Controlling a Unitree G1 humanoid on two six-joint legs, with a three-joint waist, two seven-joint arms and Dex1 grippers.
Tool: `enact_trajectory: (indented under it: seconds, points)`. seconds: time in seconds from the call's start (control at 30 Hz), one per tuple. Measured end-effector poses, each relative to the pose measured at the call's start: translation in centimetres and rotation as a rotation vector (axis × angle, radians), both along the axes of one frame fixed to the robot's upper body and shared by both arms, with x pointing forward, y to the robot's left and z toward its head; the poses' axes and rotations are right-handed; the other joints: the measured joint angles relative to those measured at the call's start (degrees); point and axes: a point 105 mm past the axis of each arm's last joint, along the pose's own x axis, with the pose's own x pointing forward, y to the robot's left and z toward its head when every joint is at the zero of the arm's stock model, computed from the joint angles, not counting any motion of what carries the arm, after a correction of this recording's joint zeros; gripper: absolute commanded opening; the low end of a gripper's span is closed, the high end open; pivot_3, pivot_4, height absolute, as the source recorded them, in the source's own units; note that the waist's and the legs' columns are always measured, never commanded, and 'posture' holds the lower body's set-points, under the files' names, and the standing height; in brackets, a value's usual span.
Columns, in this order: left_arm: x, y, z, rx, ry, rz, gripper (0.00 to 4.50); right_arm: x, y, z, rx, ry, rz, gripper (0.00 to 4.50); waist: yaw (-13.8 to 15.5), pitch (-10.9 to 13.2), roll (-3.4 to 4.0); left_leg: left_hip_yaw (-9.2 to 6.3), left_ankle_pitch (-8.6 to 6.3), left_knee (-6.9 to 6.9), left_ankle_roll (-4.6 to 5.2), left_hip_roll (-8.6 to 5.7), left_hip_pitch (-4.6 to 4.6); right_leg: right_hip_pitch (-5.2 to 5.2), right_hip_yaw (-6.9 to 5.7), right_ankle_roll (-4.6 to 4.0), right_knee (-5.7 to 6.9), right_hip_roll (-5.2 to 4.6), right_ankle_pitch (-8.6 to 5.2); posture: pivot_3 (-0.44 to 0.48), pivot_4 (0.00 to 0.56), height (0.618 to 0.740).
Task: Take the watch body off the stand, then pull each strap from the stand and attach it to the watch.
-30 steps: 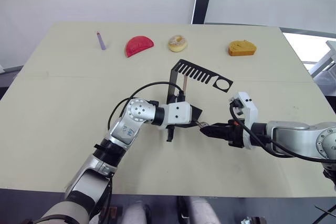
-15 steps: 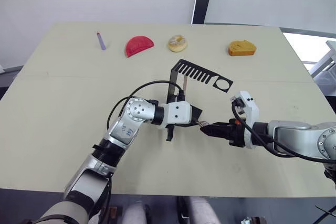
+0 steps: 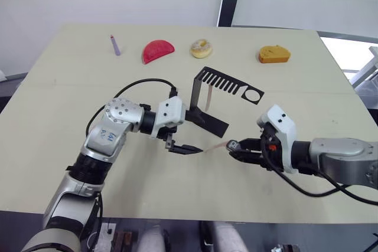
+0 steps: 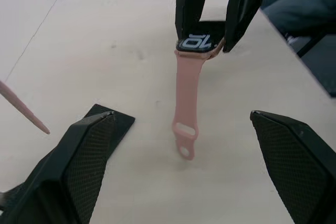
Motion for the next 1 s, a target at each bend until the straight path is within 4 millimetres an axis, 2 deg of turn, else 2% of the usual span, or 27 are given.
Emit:
enact_trajectory:
  seconds: [0.2,0.33,0.43,0.63,1.0]
  points:
    - [-1.4,0.6,0.3,-0.013,0.064,-0.104,4.48,-1.1,-0.3,-0.8,-0.090,-0.172,0.200,1.51,-0.27,0.01,-0.01,0.11,-0.01,0.06,0.00,-0.03,0.08,0.00,0.07,0.05,0.09,0.02,0.02,0.000,0.150,0.737]
    - [-2.2,1.0,0.2,-0.017,0.066,-0.145,4.48,-1.2,-0.2,-0.6,-0.071,-0.281,0.272,1.51,-0.28,0.01,-0.01,0.16,0.02,0.06,-0.05,-0.04,0.20,0.02,0.12,0.02,0.20,0.06,0.00,0.000,0.150,0.737]
    - [-2.3,1.3,0.1,-0.024,0.060,-0.145,4.48,-1.1,-0.9,-0.8,-0.098,-0.360,0.313,1.51,-0.14,0.02,-0.03,0.18,0.02,0.08,-0.04,-0.06,0.20,0.03,0.13,0.02,0.19,0.06,0.00,0.000,0.150,0.737]
    - [-2.5,1.1,0.5,-0.035,0.024,-0.139,4.48,-1.5,-0.9,-0.7,-0.101,-0.443,0.370,1.51,-0.22,0.02,-0.03,0.19,0.02,0.14,-0.04,-0.06,0.23,0.03,0.17,0.02,0.26,0.06,0.01,0.000,0.150,0.737]
    - [-2.4,1.0,0.8,-0.058,0.024,-0.119,4.48,-1.5,-0.7,-0.7,-0.098,-0.461,0.401,1.51,-0.23,0.02,-0.03,0.20,-0.02,0.34,-0.03,-0.07,0.27,0.03,0.19,-0.03,0.48,0.06,-0.02,0.000,0.150,0.737]
